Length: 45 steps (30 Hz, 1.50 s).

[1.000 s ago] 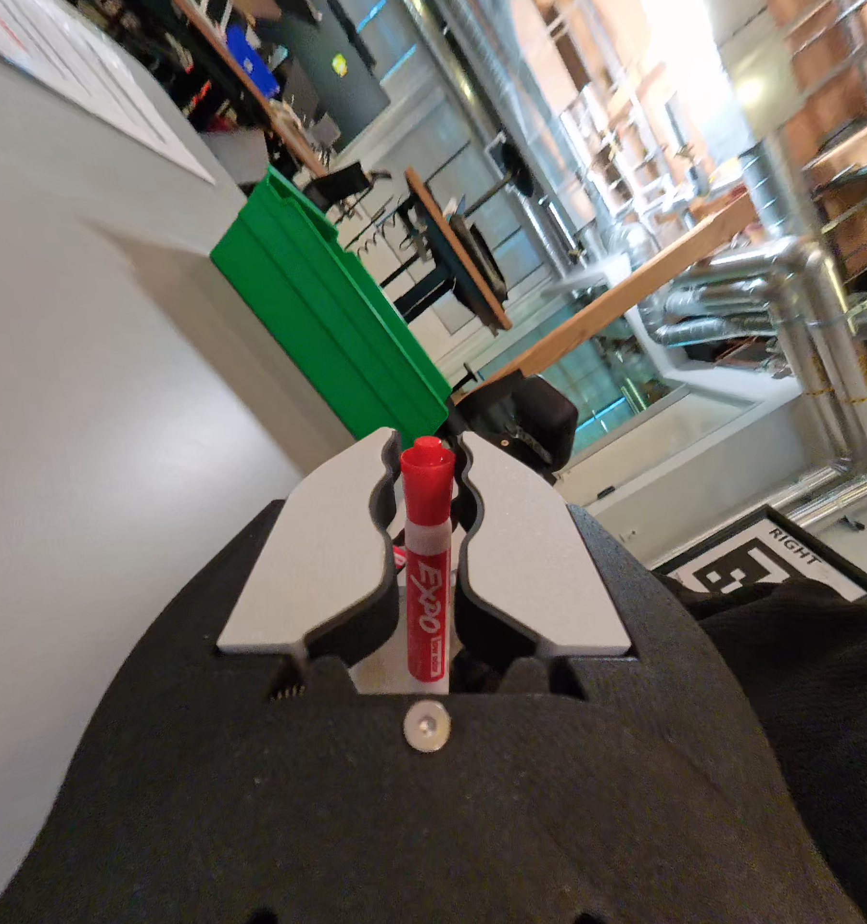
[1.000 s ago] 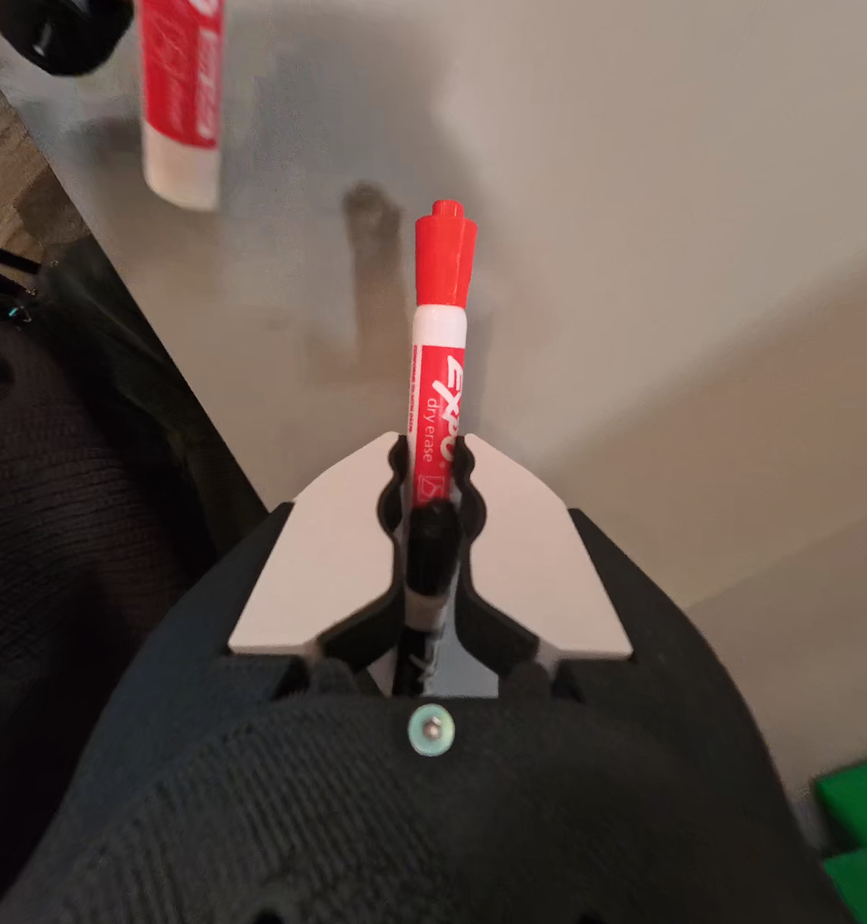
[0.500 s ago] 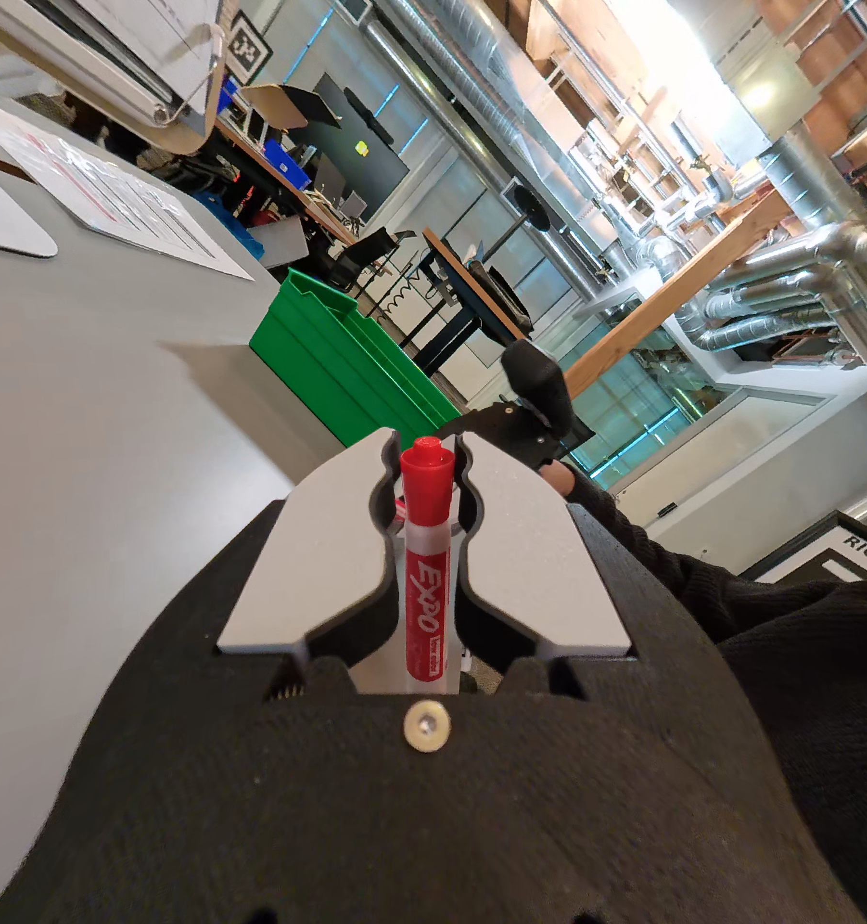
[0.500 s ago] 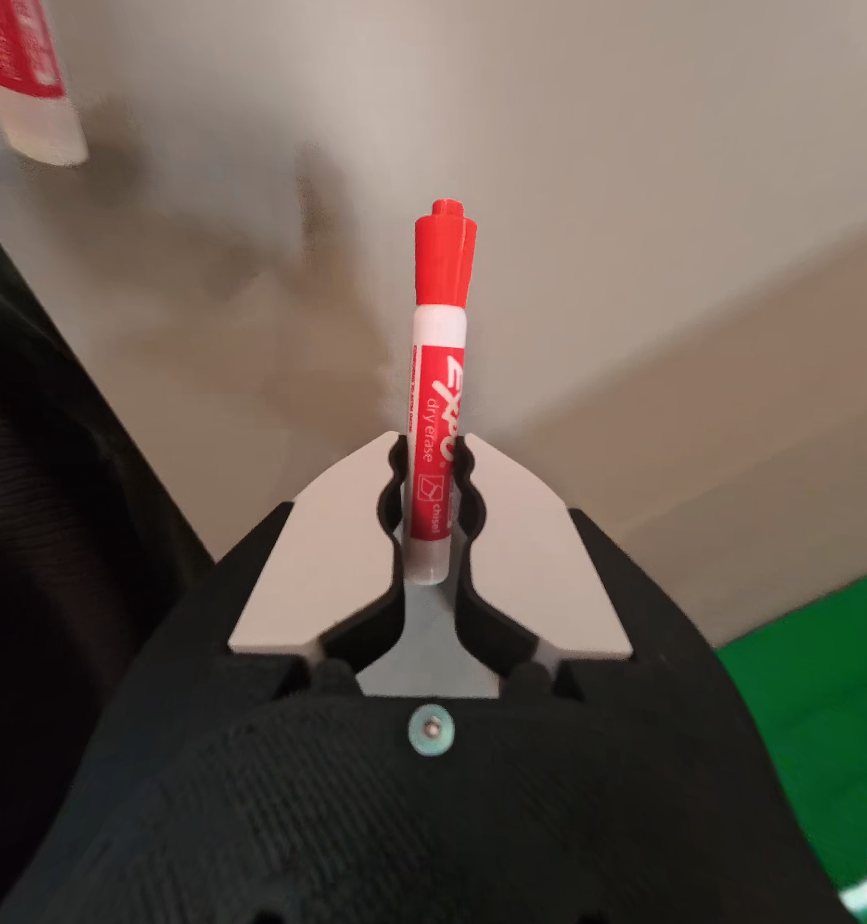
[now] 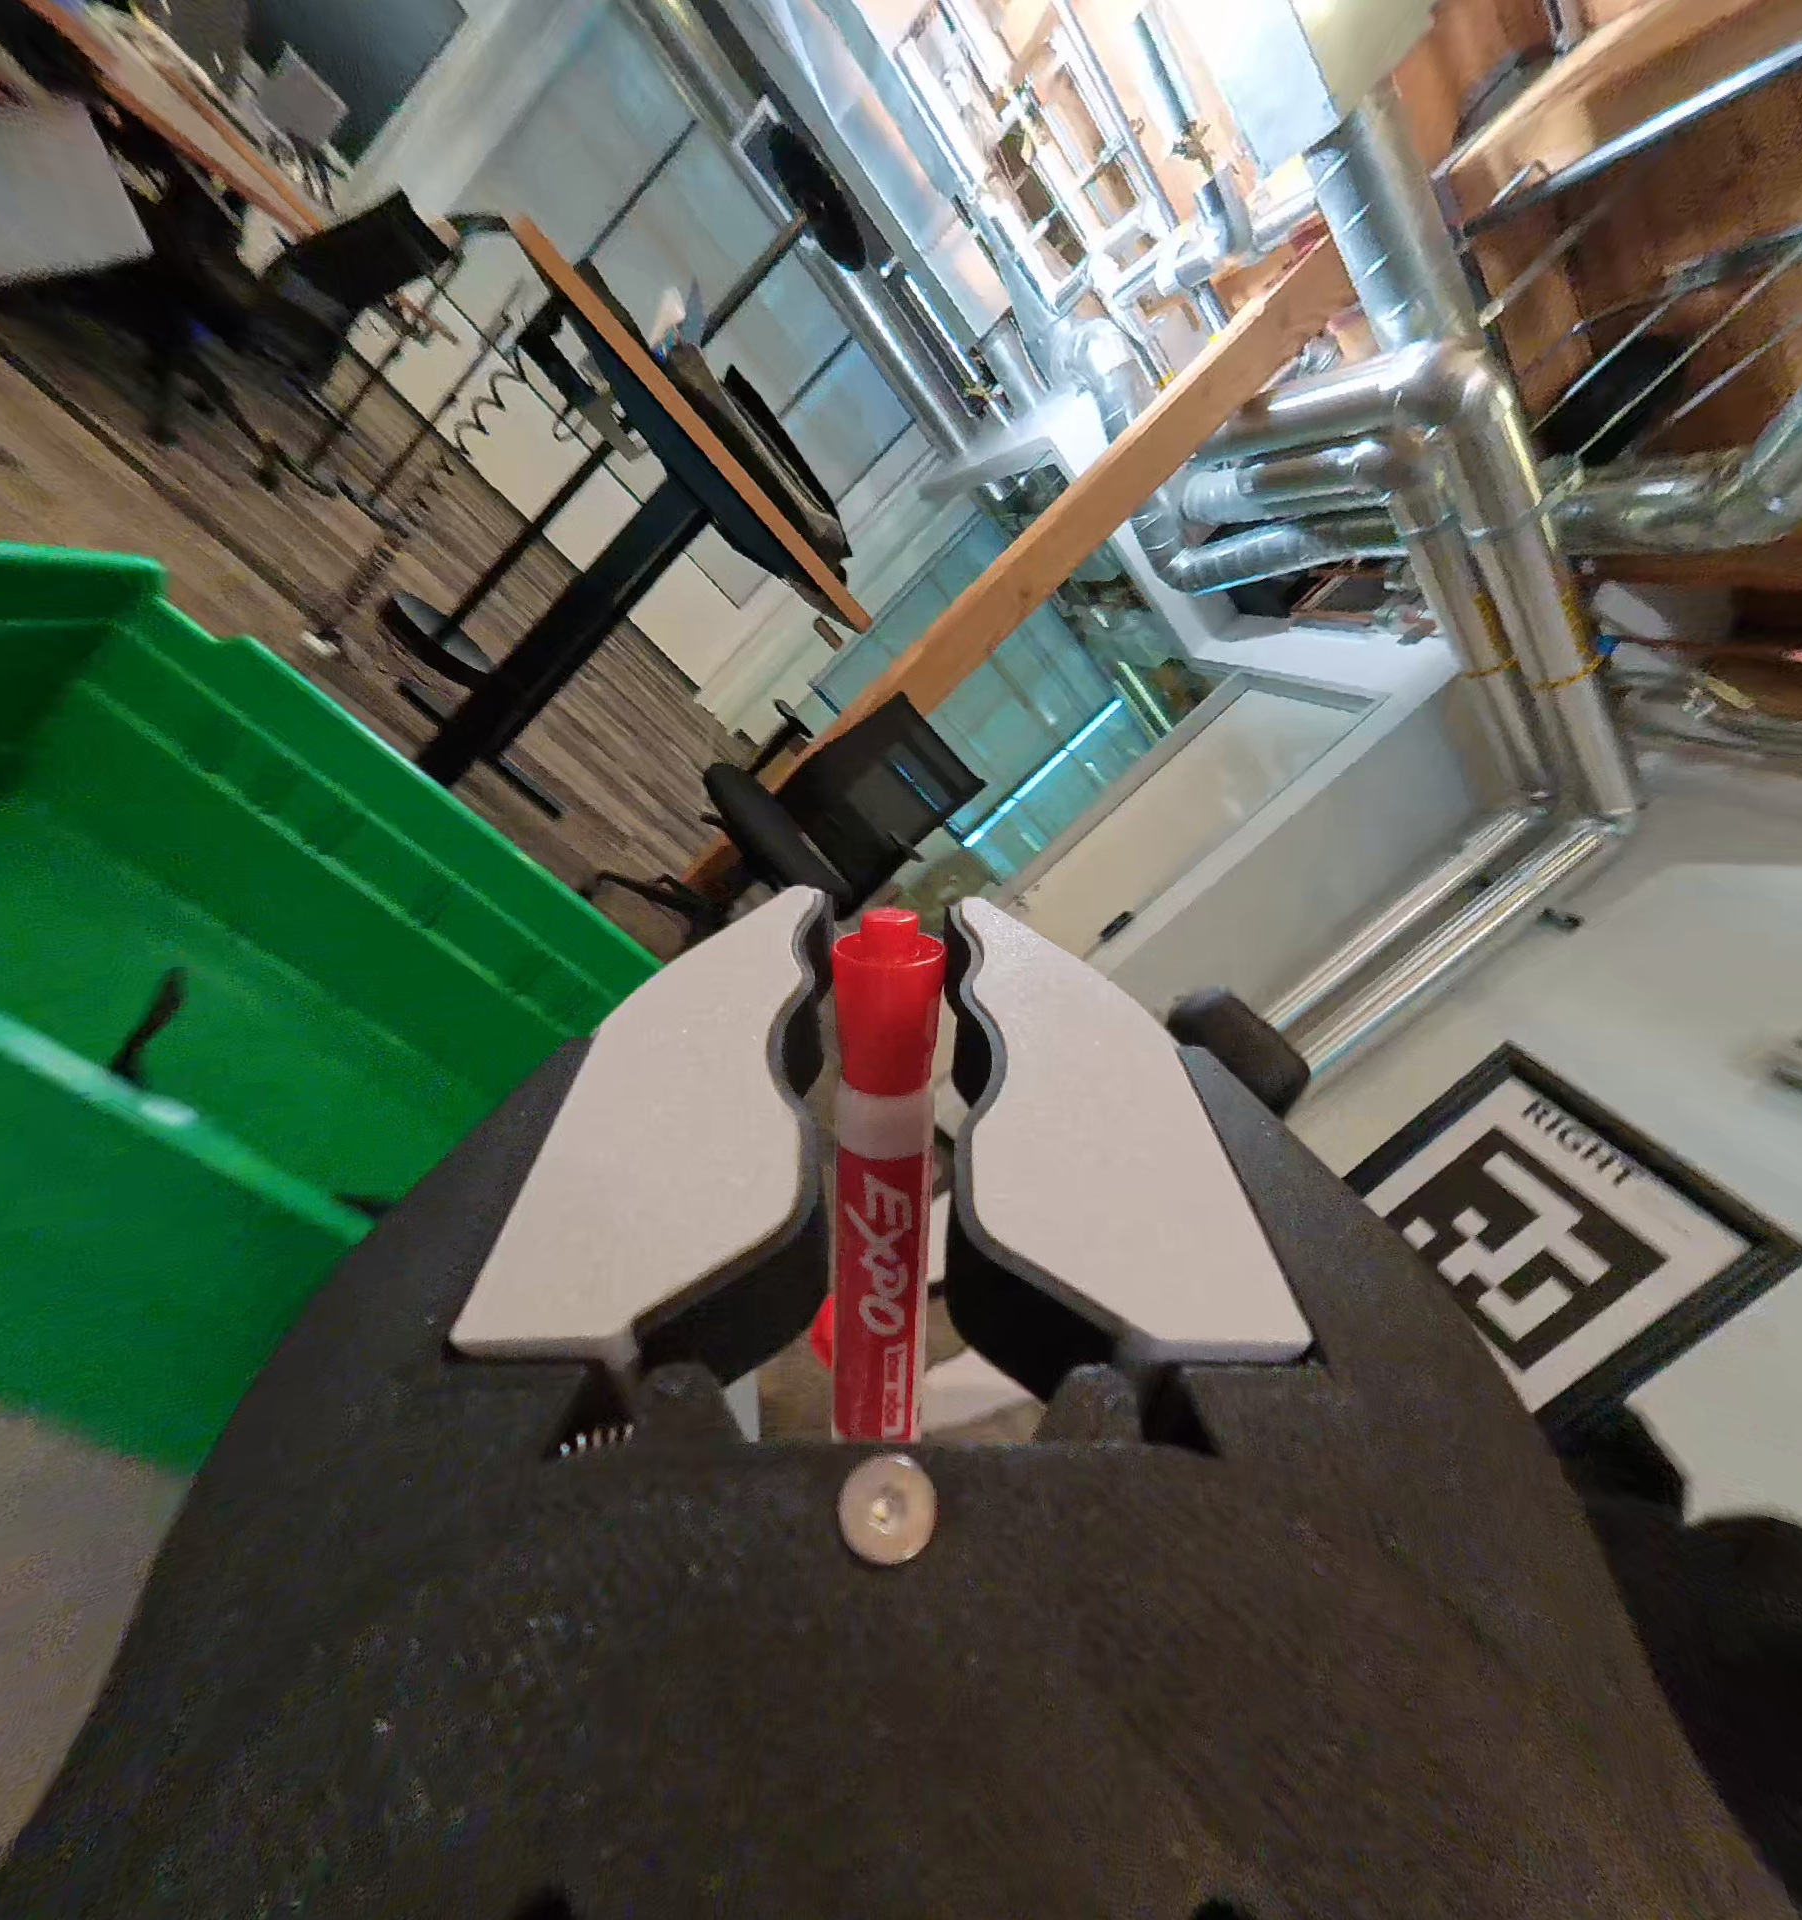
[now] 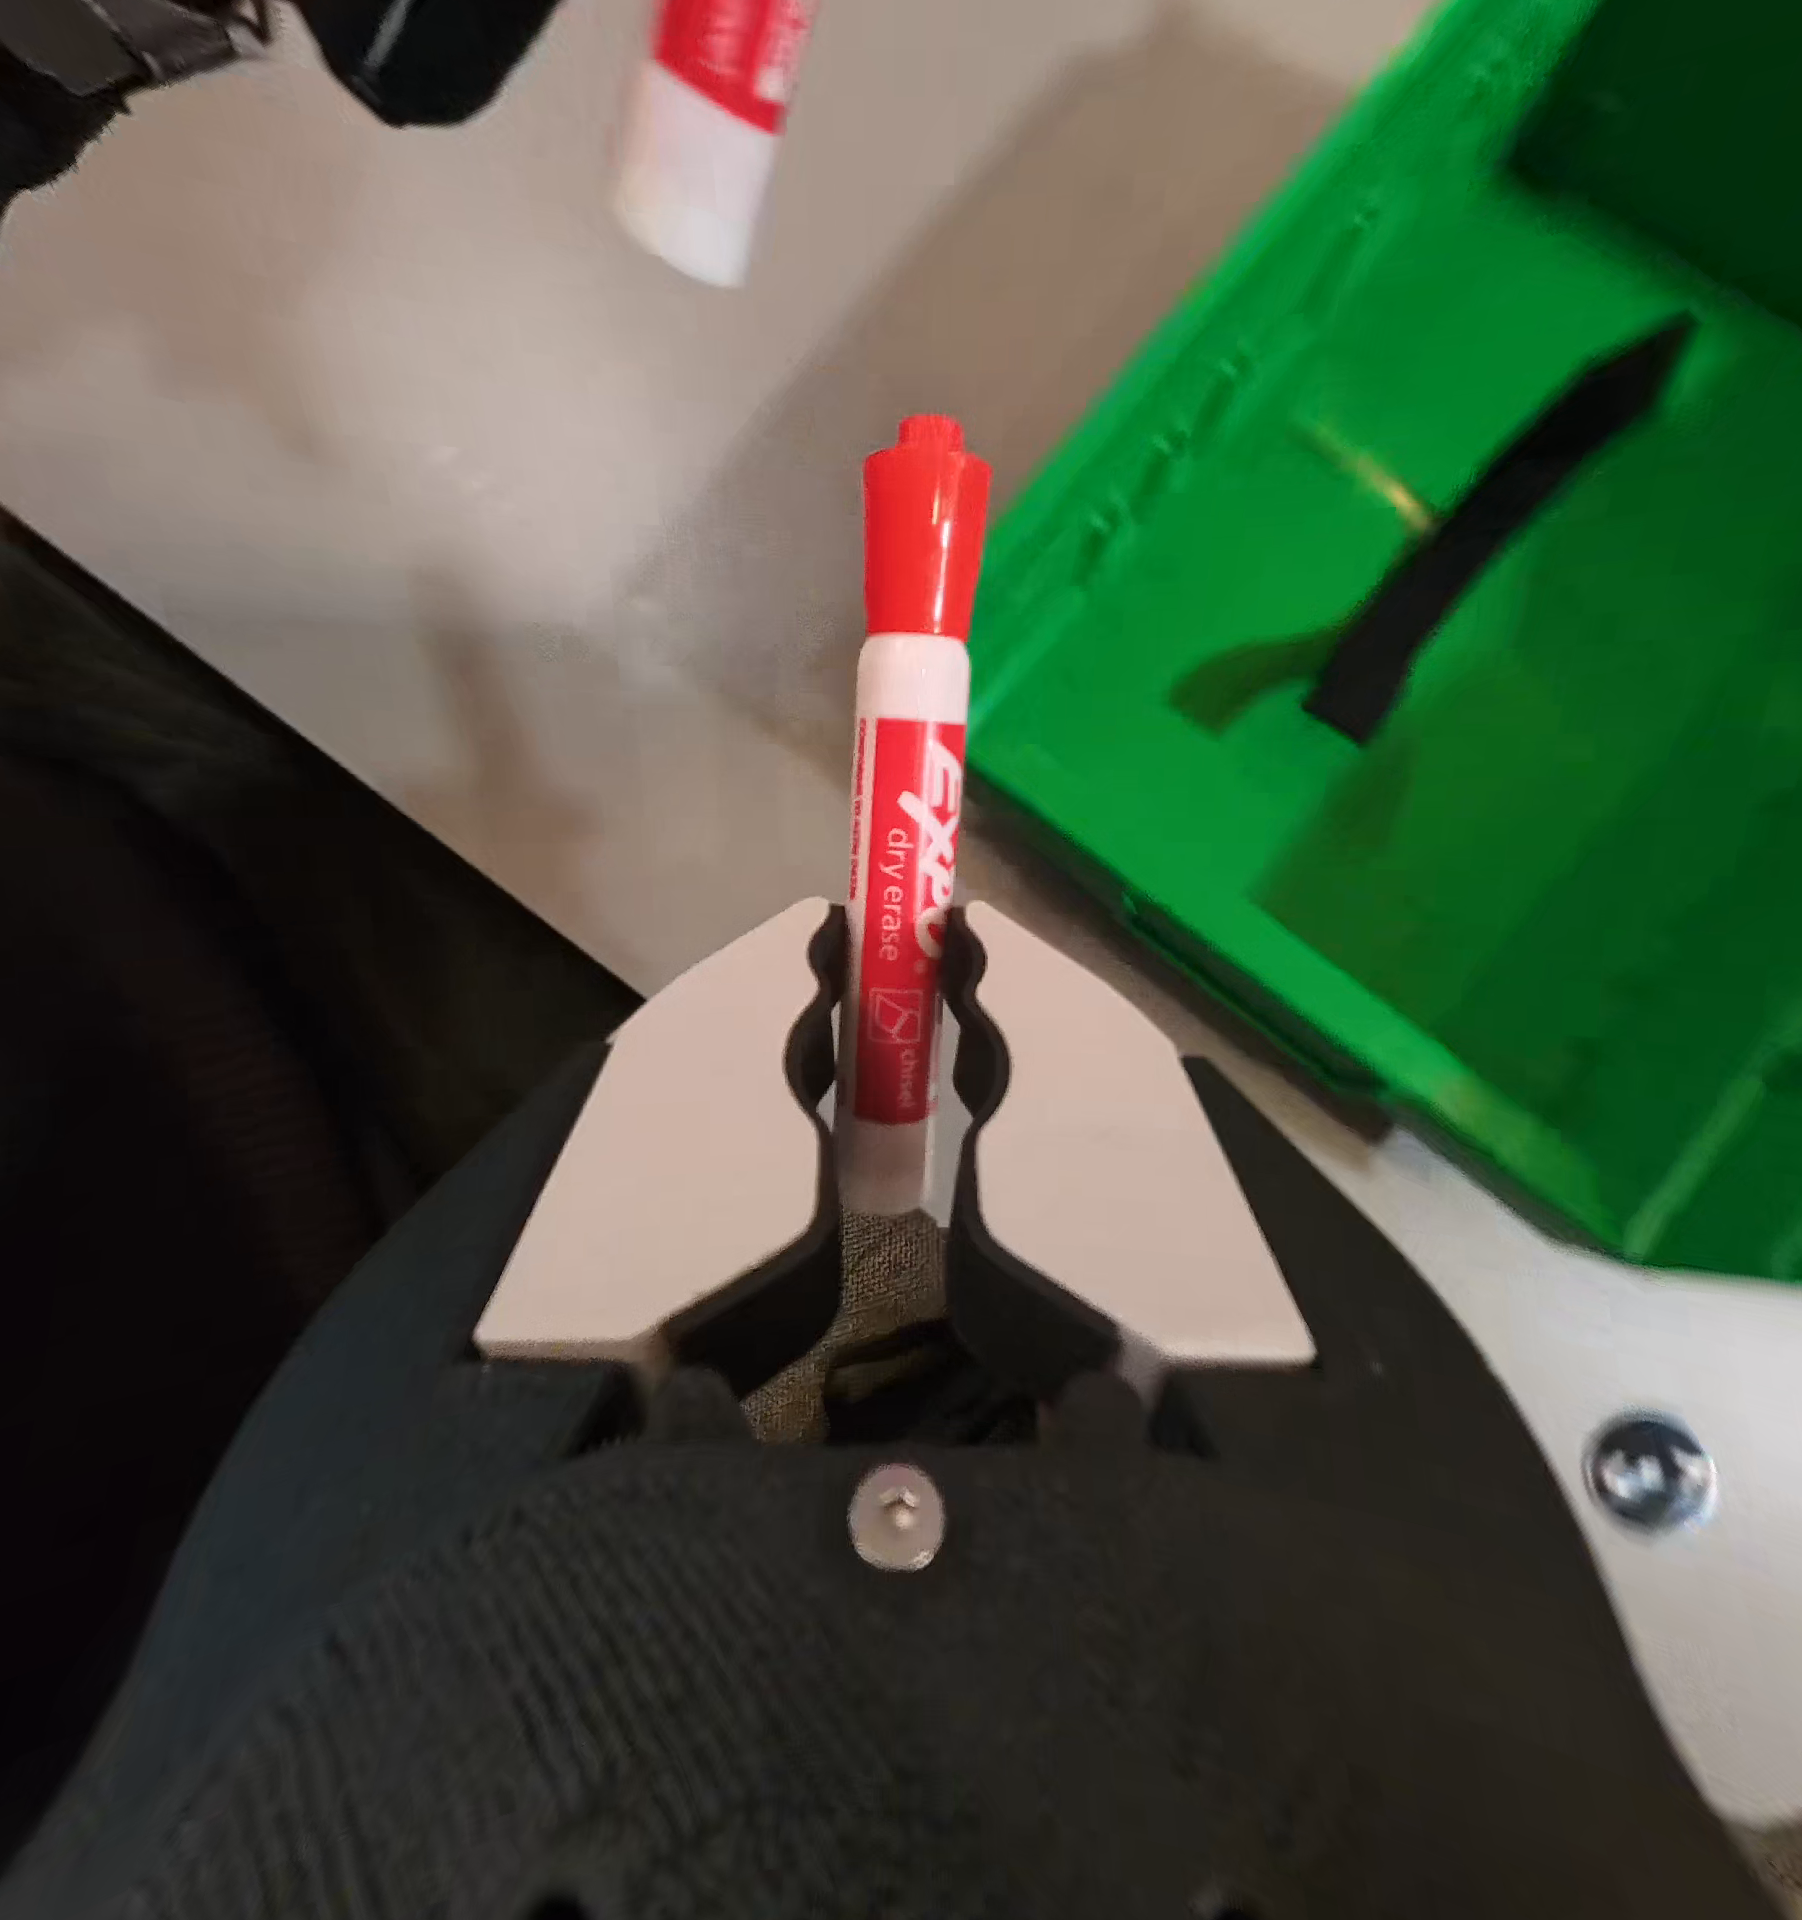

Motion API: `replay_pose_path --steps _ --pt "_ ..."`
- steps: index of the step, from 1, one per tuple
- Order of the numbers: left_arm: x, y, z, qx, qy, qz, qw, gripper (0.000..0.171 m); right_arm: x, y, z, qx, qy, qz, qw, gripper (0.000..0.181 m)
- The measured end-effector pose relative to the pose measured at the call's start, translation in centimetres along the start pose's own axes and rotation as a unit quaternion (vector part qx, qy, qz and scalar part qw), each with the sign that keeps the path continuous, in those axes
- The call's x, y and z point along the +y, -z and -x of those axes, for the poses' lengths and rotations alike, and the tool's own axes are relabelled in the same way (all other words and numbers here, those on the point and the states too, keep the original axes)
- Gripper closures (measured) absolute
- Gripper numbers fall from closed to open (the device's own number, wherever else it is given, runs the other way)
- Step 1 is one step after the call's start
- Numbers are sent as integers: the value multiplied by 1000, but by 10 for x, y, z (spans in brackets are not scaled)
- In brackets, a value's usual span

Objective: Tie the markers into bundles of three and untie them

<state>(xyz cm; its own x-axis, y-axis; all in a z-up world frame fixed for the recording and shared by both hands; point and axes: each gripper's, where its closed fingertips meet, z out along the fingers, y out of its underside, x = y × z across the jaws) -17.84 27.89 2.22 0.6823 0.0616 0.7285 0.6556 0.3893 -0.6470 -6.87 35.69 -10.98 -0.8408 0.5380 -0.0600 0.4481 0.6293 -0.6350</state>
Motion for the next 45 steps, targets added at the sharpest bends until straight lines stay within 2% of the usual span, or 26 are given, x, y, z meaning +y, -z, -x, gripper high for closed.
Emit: replay_pose_path --steps 3,5,9,13,15,17,19,21,23,25,26,29,31,35,39,45 --pt "6 -51 34 -16 35 11 999 151 22 17 -23 19 -39 -16 999 162" --pt "10 -68 57 -42 36 14 998 151 33 24 -35 27 -58 -25 998 162" --pt "20 -77 86 -83 27 42 995 150 45 30 -49 34 -77 -36 996 162" --pt "17 -64 91 -106 -2 51 993 130 42 26 -57 41 -76 -37 996 162" --pt "7 -48 88 -127 -21 34 991 113 35 21 -59 44 -71 -40 996 162" --pt "1 -27 70 -112 -20 11 993 112 27 17 -60 48 -63 -38 996 162" --pt "8 1 47 -90 -20 12 996 112 18 12 -62 55 -55 -35 996 162" --pt "26 37 33 -94 -35 38 994 112 9 8 -67 64 -49 -31 996 162" --pt "49 83 32 -131 -60 74 987 111 0 3 -75 73 -44 -23 996 162" --pt "65 141 49 -211 -88 121 966 112 -8 -4 -82 80 -42 -12 996 162" --pt "66 172 55 -241 -104 124 957 112 -12 -8 -85 82 -43 -5 996 162" --pt "61 253 61 -304 -106 86 943 113 -19 -23 -96 91 -42 33 994 162" --pt "60 288 54 -309 -86 55 946 113 -18 -33 -107 107 -42 65 991 162" --pt "62 313 36 -287 -74 32 954 114 -12 -55 -116 99 -53 121 986 162" --pt "75 308 33 -273 -89 63 956 115 -8 -77 -118 84 -55 157 982 162" --pt "100 301 36 -262 -84 111 955 116 -10 -94 -117 73 -54 162 983 162"
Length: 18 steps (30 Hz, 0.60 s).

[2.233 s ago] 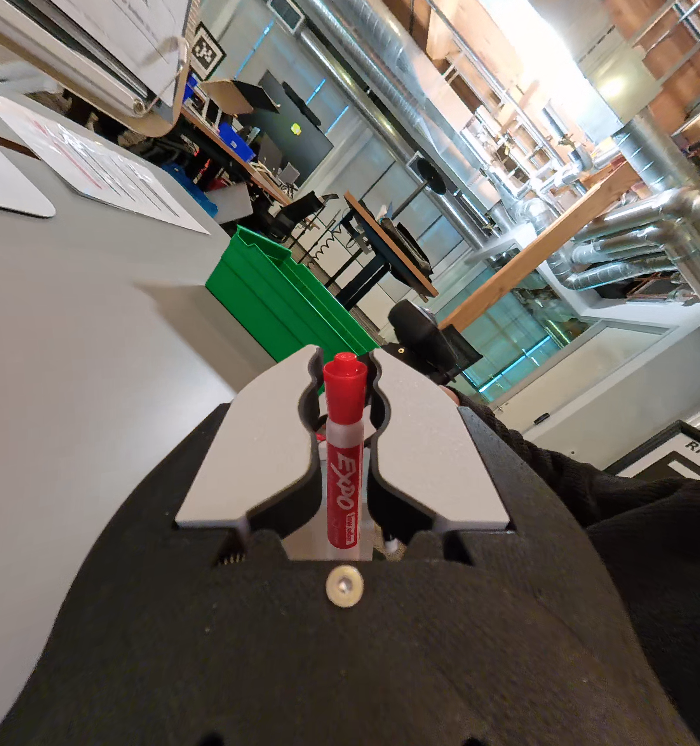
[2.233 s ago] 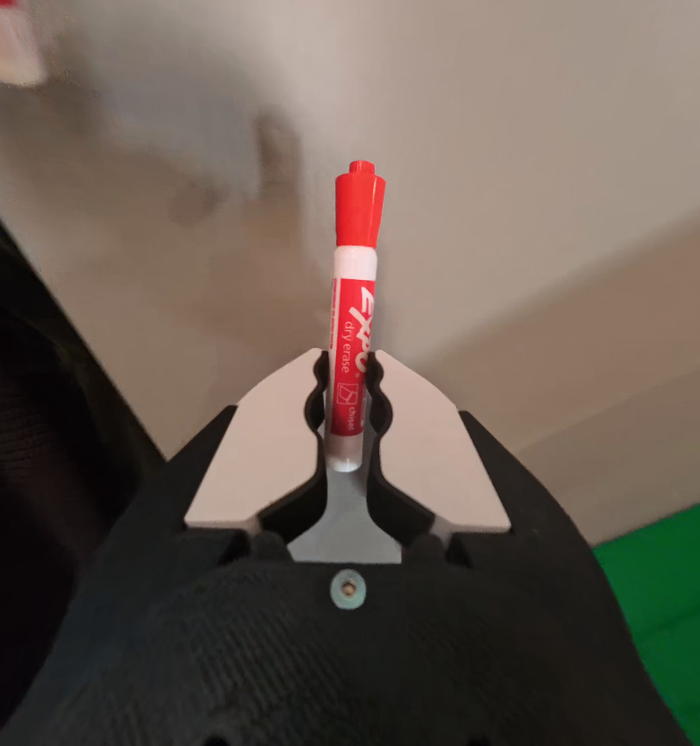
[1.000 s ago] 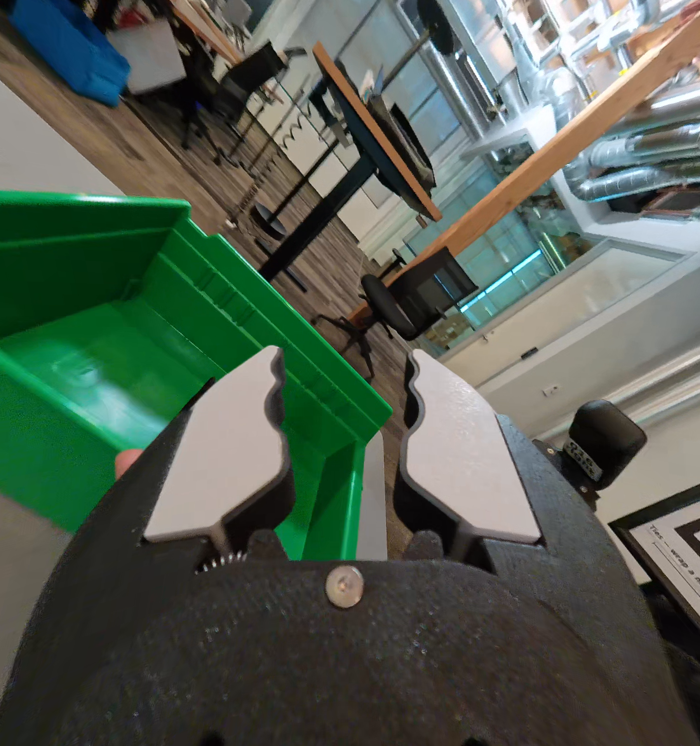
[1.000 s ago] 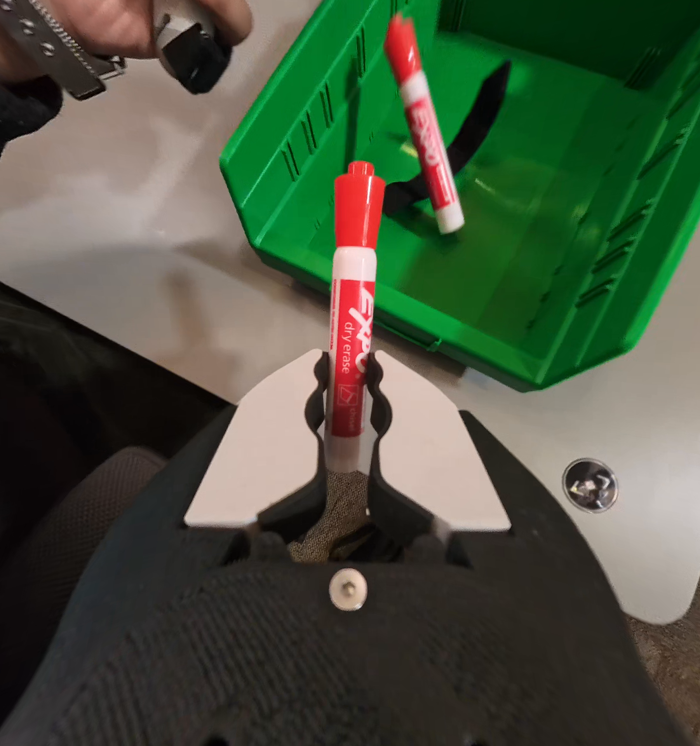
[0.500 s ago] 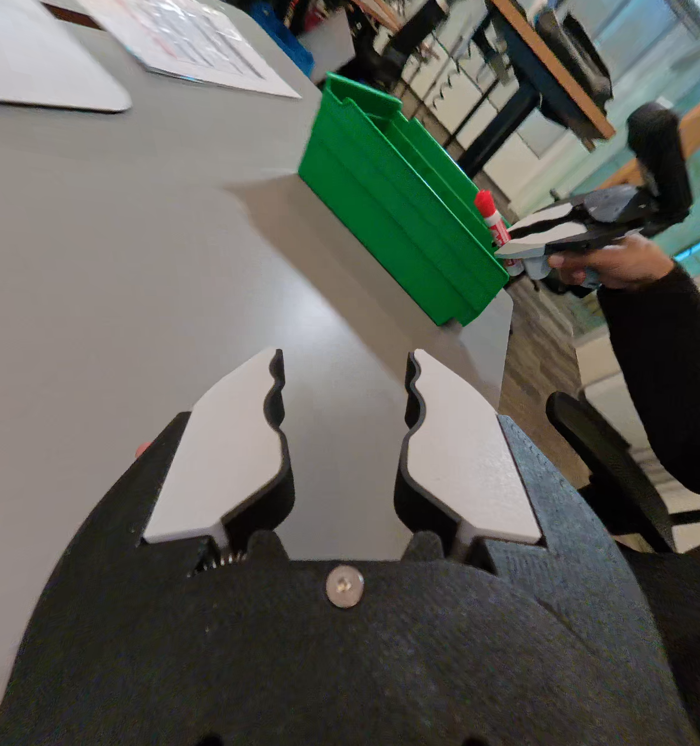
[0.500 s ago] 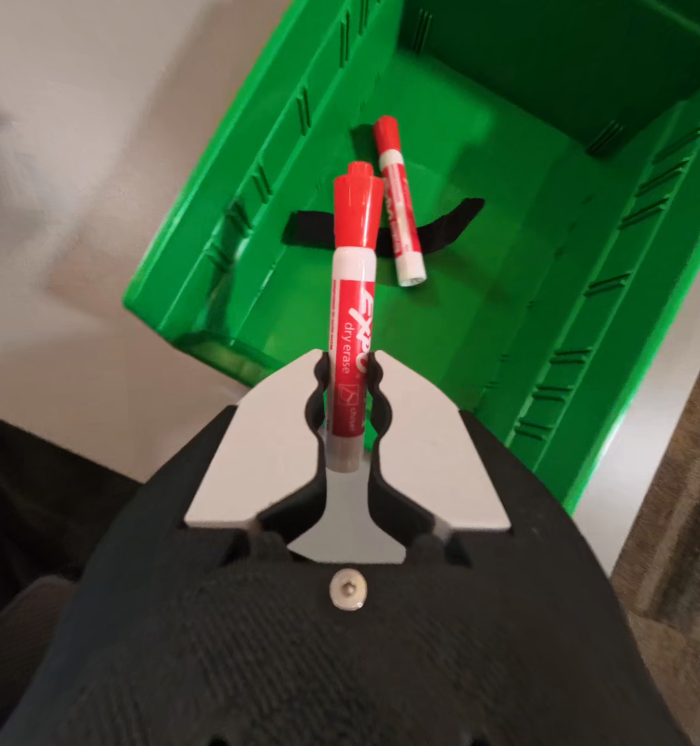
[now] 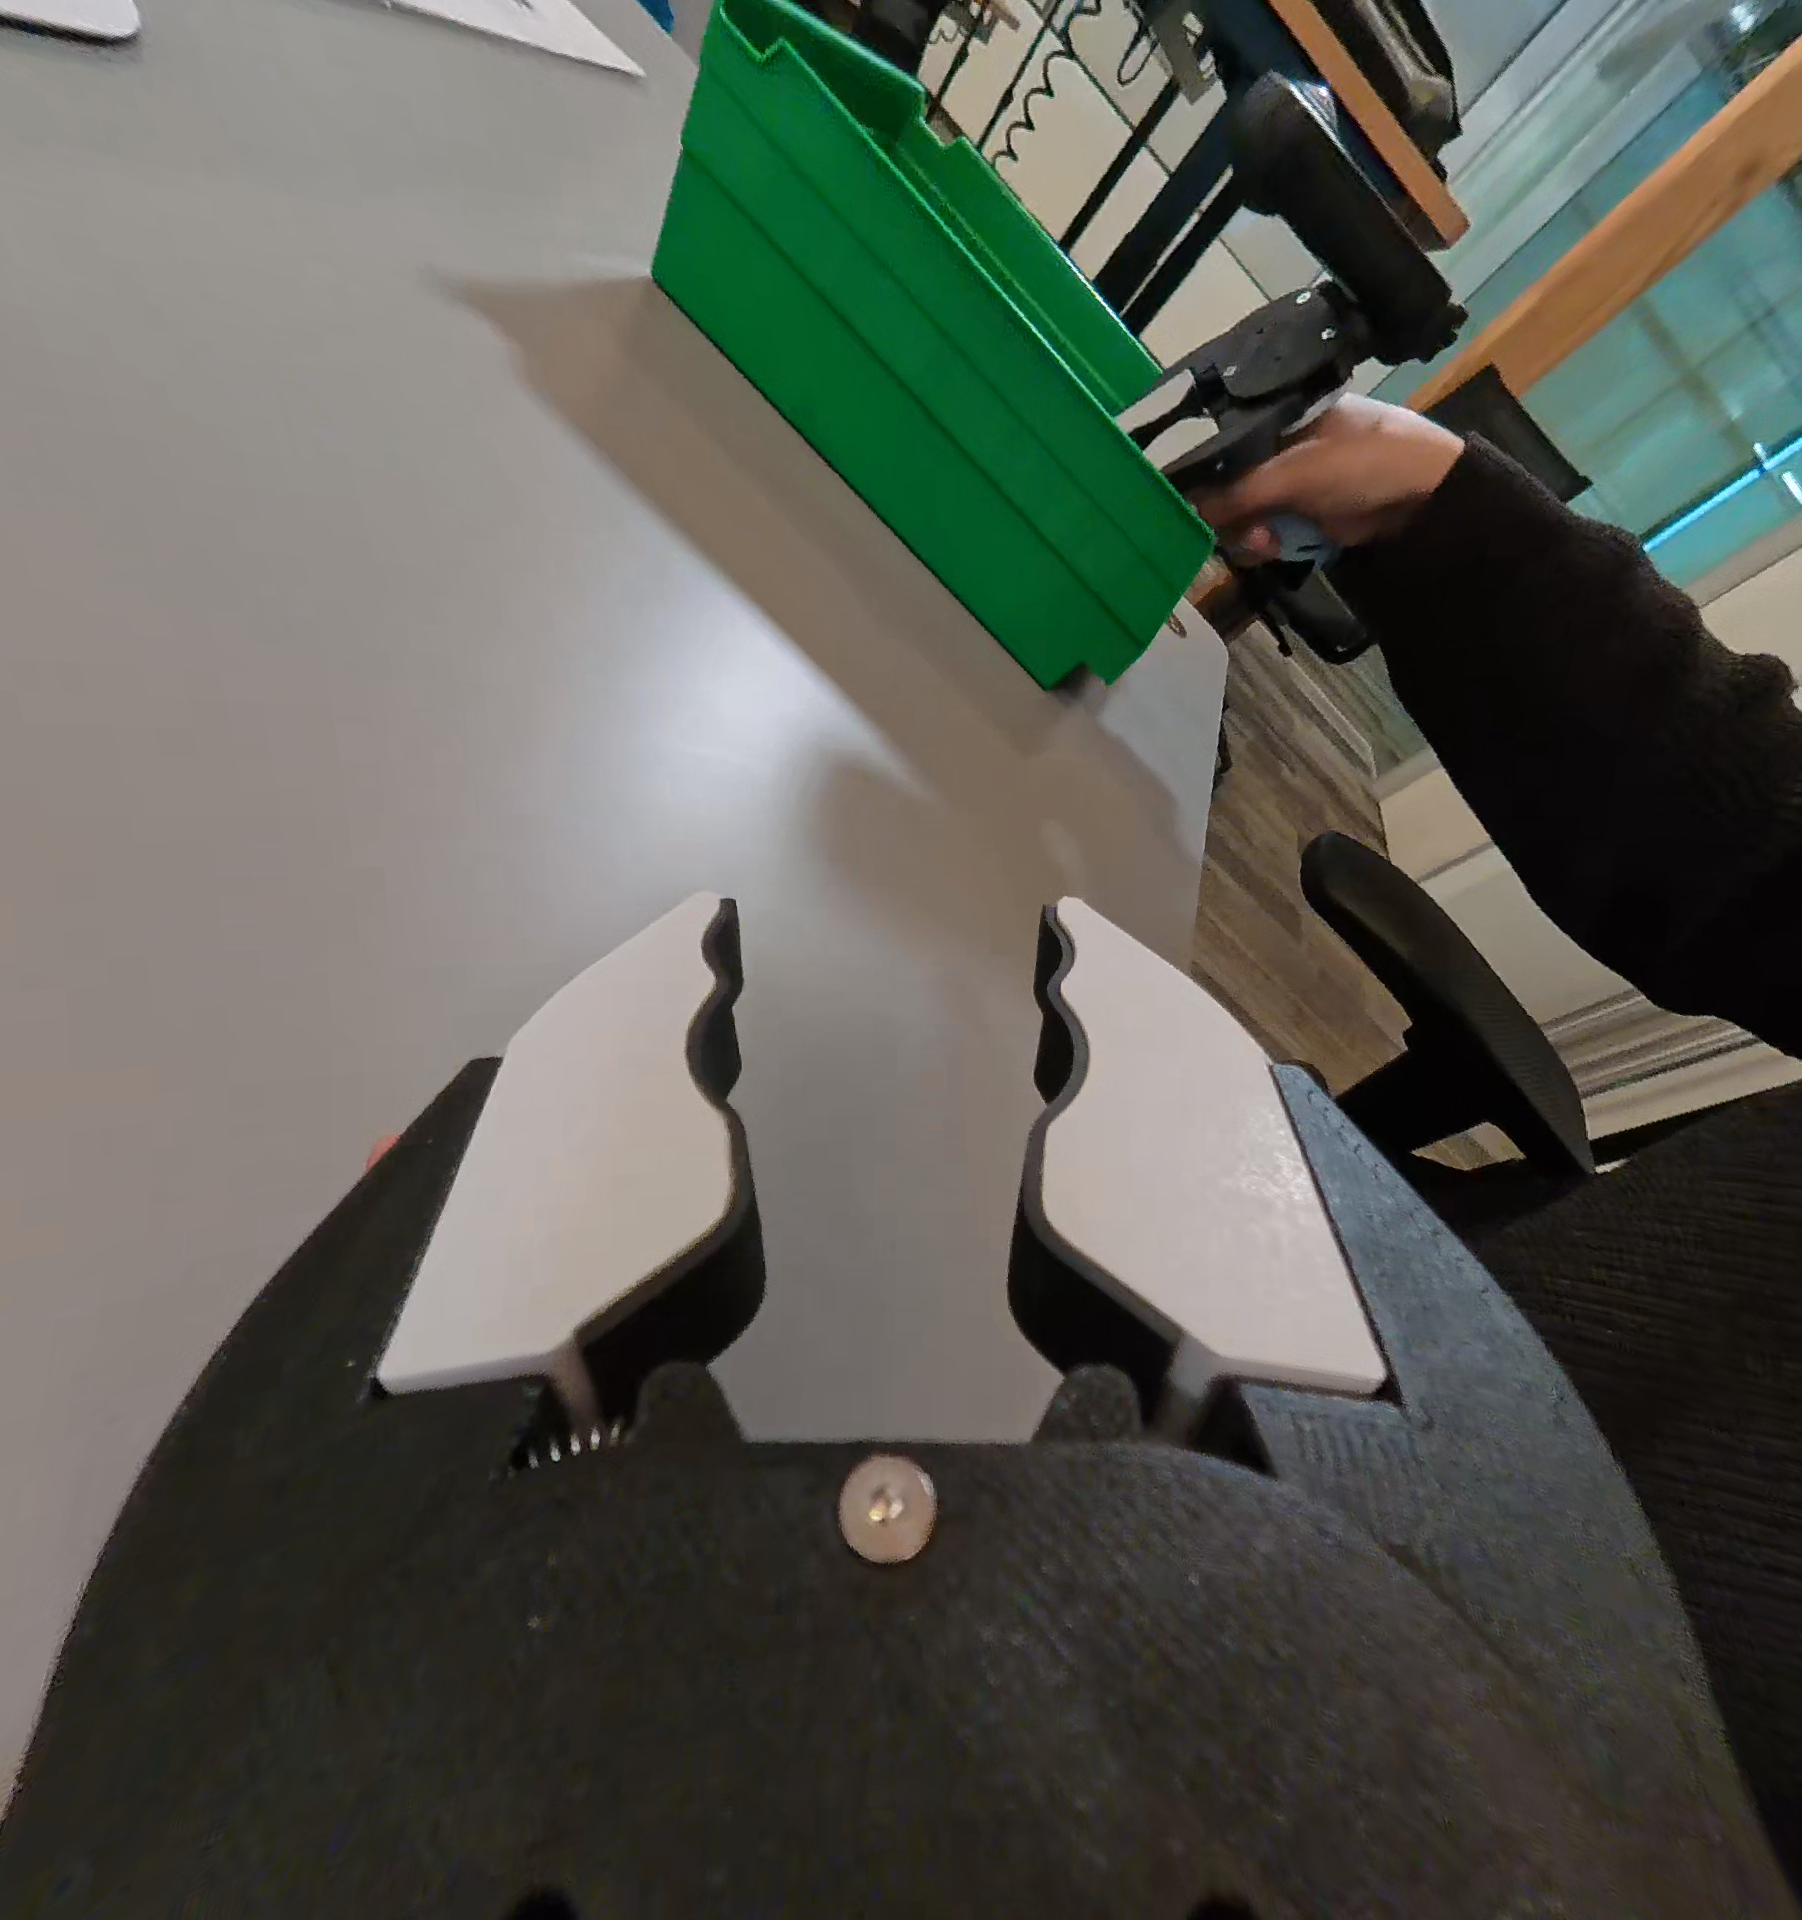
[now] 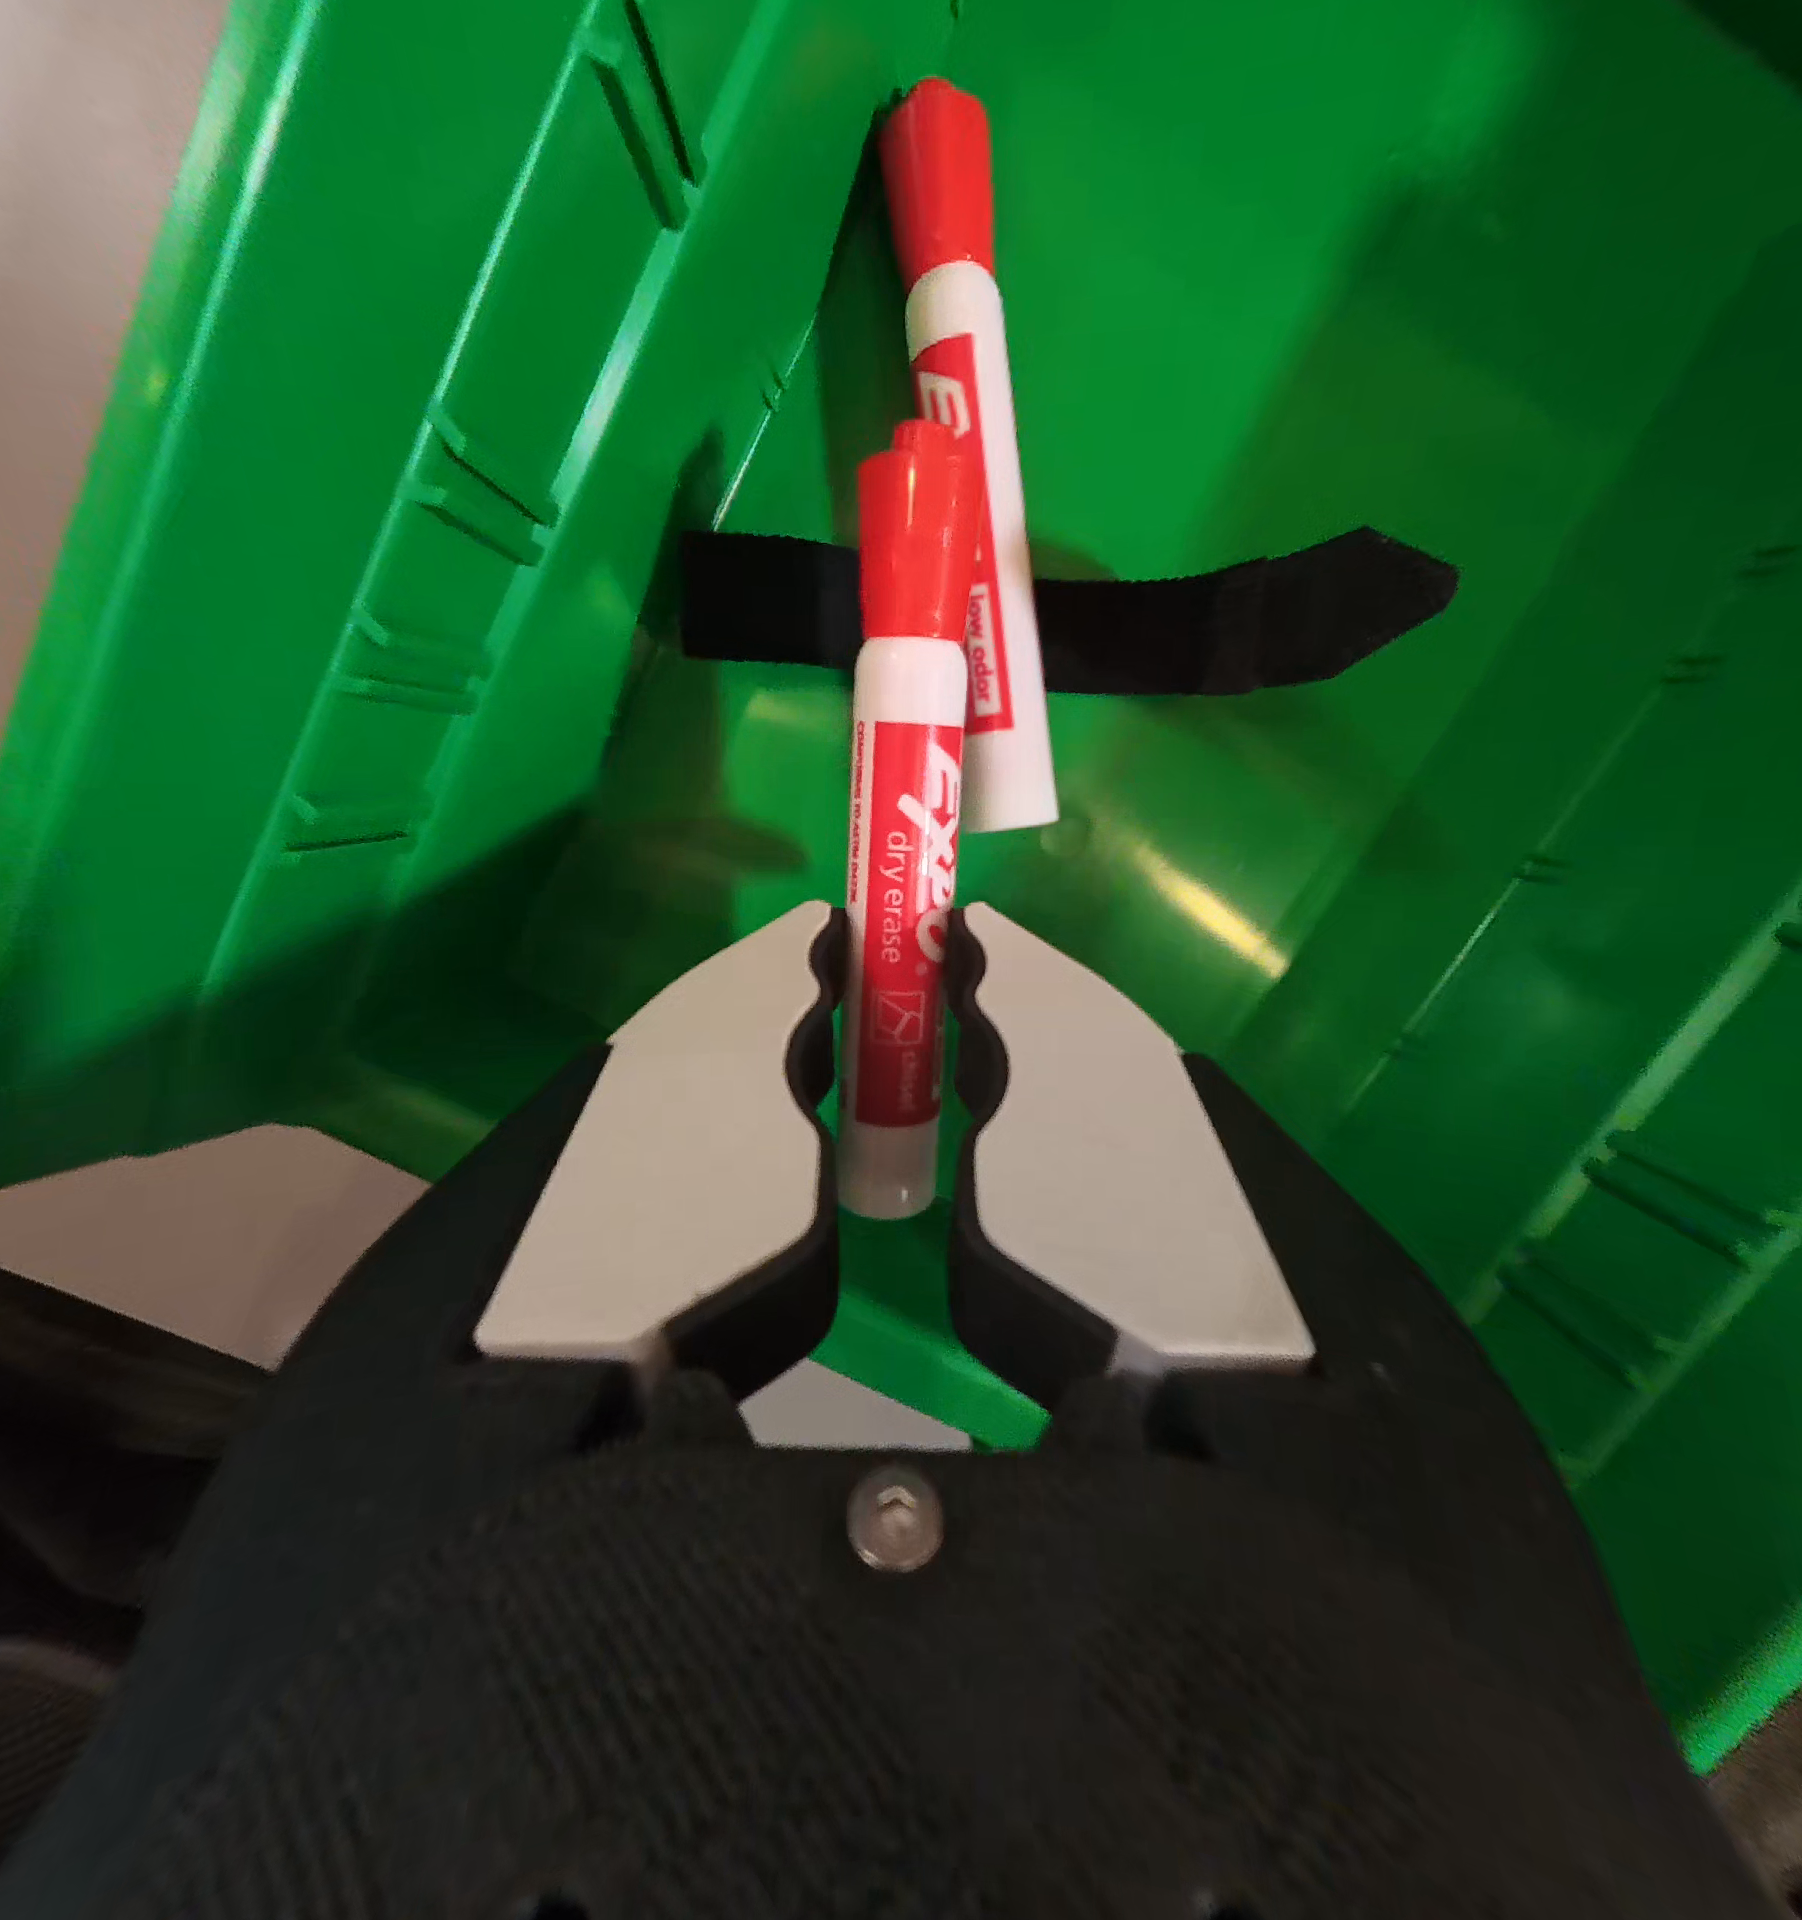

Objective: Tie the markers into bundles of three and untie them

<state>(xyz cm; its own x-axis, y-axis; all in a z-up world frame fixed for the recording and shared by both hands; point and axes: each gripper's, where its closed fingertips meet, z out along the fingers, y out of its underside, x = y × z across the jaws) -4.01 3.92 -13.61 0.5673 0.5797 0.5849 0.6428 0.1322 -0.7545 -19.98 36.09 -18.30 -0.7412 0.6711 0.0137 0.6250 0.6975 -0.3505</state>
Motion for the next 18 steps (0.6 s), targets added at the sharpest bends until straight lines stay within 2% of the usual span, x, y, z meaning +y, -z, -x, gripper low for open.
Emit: replay_pose_path --steps 2,7,9,12,15,18 --pt "1 0 0 5 11 -3 1000 117 -2 4 -3 14 6 -12 1000 162" --pt "3 -1 -3 17 28 -1 999 125 0 23 0 -5 -9 -56 998 150" --pt "5 -4 -4 20 22 6 1000 125 4 35 -4 8 -17 -77 997 149" --pt "11 -8 -9 13 -16 25 999 124 13 66 -2 13 -51 -146 988 150" --pt "21 -10 -12 -14 -89 41 995 124 45 101 -14 69 -112 -216 967 153" --pt "24 -15 -15 -42 -164 32 985 126 112 129 -38 151 -198 -266 931 156"
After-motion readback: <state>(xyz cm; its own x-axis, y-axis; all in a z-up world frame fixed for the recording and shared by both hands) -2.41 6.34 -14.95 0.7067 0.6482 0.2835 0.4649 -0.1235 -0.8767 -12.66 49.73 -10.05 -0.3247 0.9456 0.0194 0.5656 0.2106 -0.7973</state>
